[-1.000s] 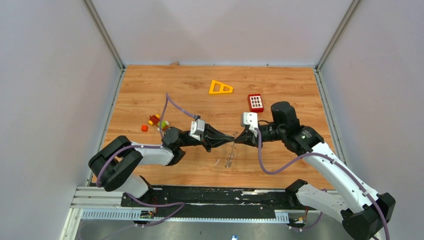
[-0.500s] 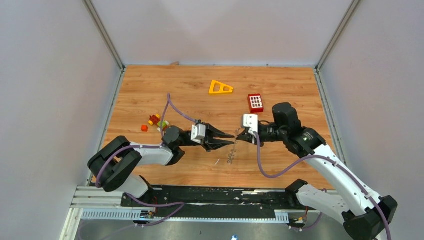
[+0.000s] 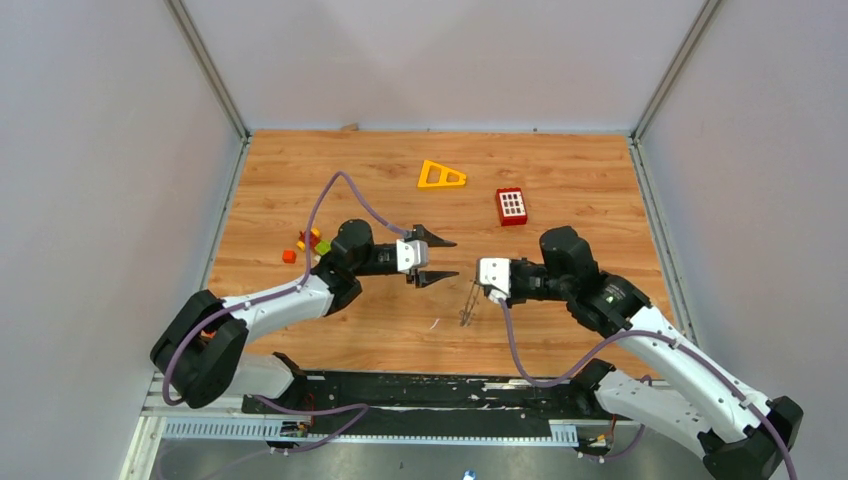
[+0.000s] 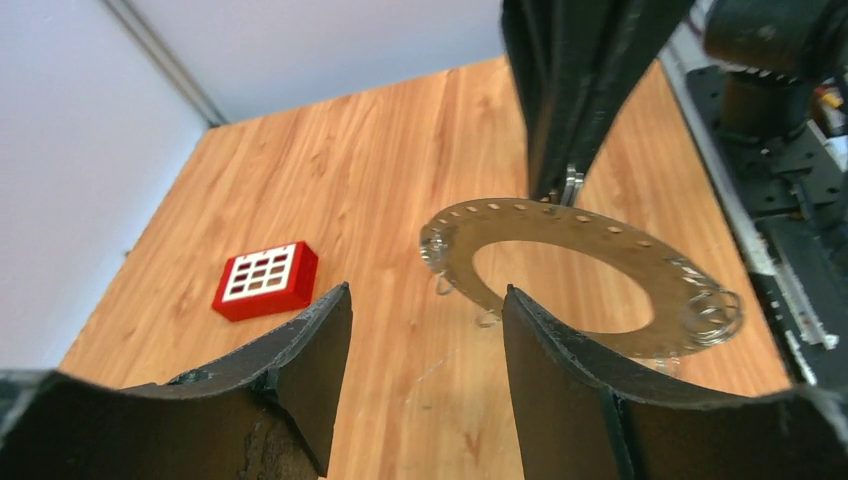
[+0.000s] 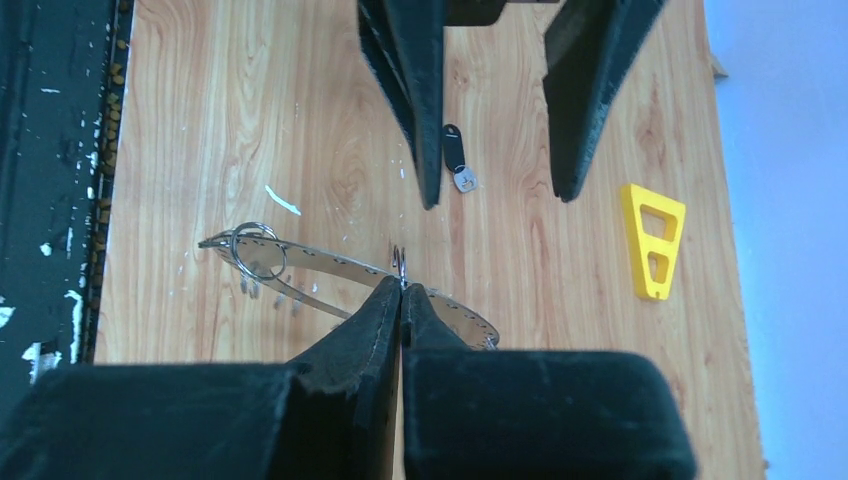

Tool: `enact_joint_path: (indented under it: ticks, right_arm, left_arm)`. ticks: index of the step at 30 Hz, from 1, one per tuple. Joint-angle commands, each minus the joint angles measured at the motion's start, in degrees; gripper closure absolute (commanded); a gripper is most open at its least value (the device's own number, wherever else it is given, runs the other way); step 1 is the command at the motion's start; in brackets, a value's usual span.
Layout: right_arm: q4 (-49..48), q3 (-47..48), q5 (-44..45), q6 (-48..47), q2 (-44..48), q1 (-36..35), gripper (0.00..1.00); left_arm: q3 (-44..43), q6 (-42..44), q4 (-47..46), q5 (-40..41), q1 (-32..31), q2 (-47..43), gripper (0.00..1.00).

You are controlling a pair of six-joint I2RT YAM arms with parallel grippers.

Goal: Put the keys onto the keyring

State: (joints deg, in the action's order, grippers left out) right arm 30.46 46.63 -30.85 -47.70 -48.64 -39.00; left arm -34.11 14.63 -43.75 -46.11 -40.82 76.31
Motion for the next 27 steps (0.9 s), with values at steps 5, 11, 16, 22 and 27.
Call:
enact_joint_path:
  ticks: [5,11,16,22,27]
  right_arm:
    - [-6.3,-1.7,8.4,-4.0,2.3,-4.9,1.0]
    - [-7.8,-2.7,11.1,-4.8,3.0,-6.5,1.0]
    - [-8.3,-3.0,12.7,-3.5,3.2,-6.9,1.0]
    - [-4.9,-1.3,13.2,1.8,3.5,-6.6,1.0]
    - [-2.6,-0.1,11.9,5.5,3.9,-3.9,1.0]
  left_arm:
    - [-4.8,10.3,17.5,6.3,1.2,-2.3,0.34]
    - [-6.1,10.1,20.5,8.9,1.6,-2.1,0.3]
    - [-7.7,11.0,24.3,11.4,2.2,-1.6,0.18]
    - [-13.0,13.8,39.8,18.6,2.9,-0.2,0.14]
    - [-19.3,15.0,54.4,26.9,3.3,3.4,0.13]
